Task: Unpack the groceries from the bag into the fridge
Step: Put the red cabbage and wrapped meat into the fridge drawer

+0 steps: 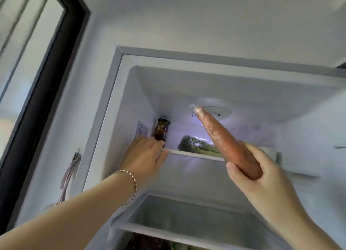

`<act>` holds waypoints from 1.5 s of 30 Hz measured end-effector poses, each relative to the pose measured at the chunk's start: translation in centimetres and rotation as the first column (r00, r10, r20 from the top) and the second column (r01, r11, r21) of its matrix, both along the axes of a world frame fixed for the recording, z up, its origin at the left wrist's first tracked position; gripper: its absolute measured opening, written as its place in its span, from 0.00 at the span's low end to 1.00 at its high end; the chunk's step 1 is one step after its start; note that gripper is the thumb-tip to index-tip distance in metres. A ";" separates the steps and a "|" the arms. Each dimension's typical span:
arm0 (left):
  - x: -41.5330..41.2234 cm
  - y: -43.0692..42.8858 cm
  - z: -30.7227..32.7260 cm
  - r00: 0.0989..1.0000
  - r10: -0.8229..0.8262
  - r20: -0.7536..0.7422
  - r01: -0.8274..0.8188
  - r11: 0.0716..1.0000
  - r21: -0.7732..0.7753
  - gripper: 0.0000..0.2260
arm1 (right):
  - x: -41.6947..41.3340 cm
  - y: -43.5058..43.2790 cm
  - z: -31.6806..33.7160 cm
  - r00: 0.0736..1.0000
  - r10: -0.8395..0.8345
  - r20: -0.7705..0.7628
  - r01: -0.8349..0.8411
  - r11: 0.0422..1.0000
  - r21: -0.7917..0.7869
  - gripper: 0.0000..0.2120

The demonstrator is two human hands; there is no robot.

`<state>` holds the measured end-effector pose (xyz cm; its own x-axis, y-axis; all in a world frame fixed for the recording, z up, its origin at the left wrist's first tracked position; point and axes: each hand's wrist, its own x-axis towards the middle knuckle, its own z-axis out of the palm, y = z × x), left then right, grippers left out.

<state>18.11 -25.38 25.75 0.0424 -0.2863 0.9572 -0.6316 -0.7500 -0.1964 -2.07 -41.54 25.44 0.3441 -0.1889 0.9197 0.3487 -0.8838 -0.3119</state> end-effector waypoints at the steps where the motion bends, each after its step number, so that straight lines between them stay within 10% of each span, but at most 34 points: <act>1: 0.1 -0.2 -0.1 1.000 -0.010 -0.009 0.010 1.000 -0.025 0.19 | 0.4 0.0 1.6 0.998 -0.048 -0.037 0.046 0.998 -0.054 0.16; 13: 0.8 -0.2 -0.2 0.997 -0.071 -0.004 0.071 0.997 -0.036 0.16 | 14.1 -0.1 8.8 0.727 -0.589 -0.353 0.395 0.779 -0.487 0.11; 21: 0.0 0.0 -0.1 0.986 -0.110 -0.128 0.106 0.994 -0.039 0.19 | 14.4 -1.4 8.3 0.792 -0.159 -0.590 0.088 0.985 -0.146 0.09; 34: -0.3 -0.3 -0.2 0.982 -0.077 -0.173 0.073 0.997 -0.028 0.17 | 16.1 -1.7 8.3 0.745 -0.343 -0.573 0.207 0.934 -0.290 0.05; 37: -0.5 -0.2 -0.2 0.981 -0.069 -0.181 0.068 0.998 -0.012 0.18 | 15.2 -1.4 8.4 0.768 -0.320 -0.555 0.239 0.947 -0.214 0.20; 43: -0.2 0.3 -0.2 0.987 -0.043 -0.158 0.048 0.998 0.028 0.20 | 9.7 1.9 4.8 0.860 -0.509 -0.021 0.466 0.803 -0.372 0.12; 45: -1.2 0.3 0.1 0.972 -0.031 -0.232 0.041 0.998 0.038 0.26 | 7.4 2.6 1.8 0.893 -0.444 -0.076 0.382 0.835 -0.397 0.10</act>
<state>16.95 -25.06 25.82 0.2503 -0.3318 0.9095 -0.6898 -0.7203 -0.0729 5.37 -38.93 27.21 0.4554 -0.0108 0.8902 -0.1006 -0.9941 0.0395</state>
